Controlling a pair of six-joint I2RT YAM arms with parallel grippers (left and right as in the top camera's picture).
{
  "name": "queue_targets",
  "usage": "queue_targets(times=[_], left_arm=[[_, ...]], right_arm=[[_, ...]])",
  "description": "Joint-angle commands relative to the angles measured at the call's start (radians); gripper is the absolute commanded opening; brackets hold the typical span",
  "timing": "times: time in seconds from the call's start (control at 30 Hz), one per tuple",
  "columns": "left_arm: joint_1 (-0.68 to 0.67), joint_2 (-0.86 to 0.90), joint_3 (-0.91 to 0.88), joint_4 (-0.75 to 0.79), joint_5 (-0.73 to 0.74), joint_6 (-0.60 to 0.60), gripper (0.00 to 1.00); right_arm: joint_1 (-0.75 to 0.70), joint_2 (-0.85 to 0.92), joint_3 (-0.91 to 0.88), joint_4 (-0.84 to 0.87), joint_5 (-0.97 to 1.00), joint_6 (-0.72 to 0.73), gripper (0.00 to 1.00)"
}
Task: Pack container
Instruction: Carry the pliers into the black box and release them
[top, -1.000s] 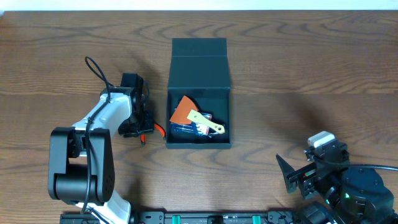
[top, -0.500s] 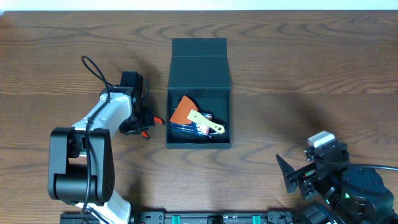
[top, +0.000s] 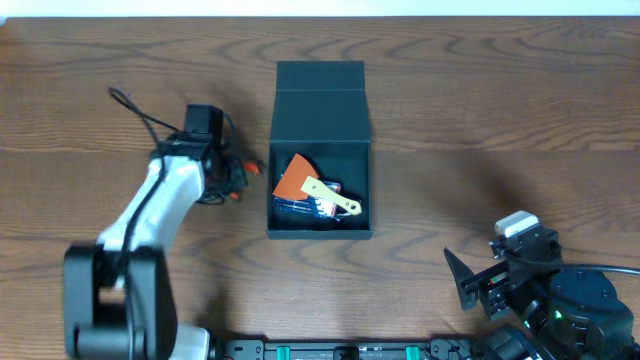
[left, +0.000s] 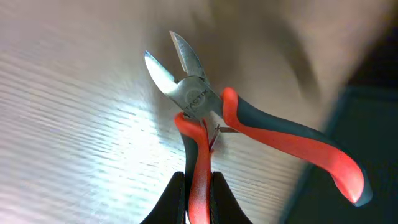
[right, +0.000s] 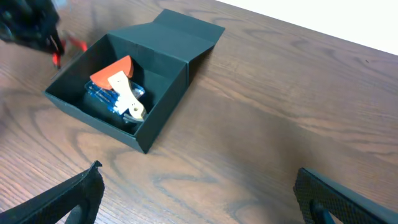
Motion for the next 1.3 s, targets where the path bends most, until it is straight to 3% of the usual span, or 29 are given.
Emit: queue_targets(times=[0.0,0.3,0.7,0.93,1.27], left_arm=[[0.005,-0.135,0.004,0.011,-0.029,-0.055,0.06],[-0.096,-0.365,0.005,0.014,-0.024,-0.307,0.06],[-0.484,-0.226,0.007,0.113,-0.026,-0.807,0.06],[-0.507,-0.131,0.007,0.114,0.012,-0.985,0.06],[-0.508,-0.017,0.007,0.094,0.081,-1.105,0.06]], right_arm=[[-0.007,-0.005,0.000,0.002,0.013,0.014,0.99],[-0.007,-0.005,0.000,0.002,0.013,0.014,0.99],[-0.007,-0.005,0.000,0.002,0.013,0.014,0.99],[-0.007,-0.004,0.000,0.002,0.013,0.014,0.99],[-0.007,-0.005,0.000,0.002,0.013,0.014,0.99]])
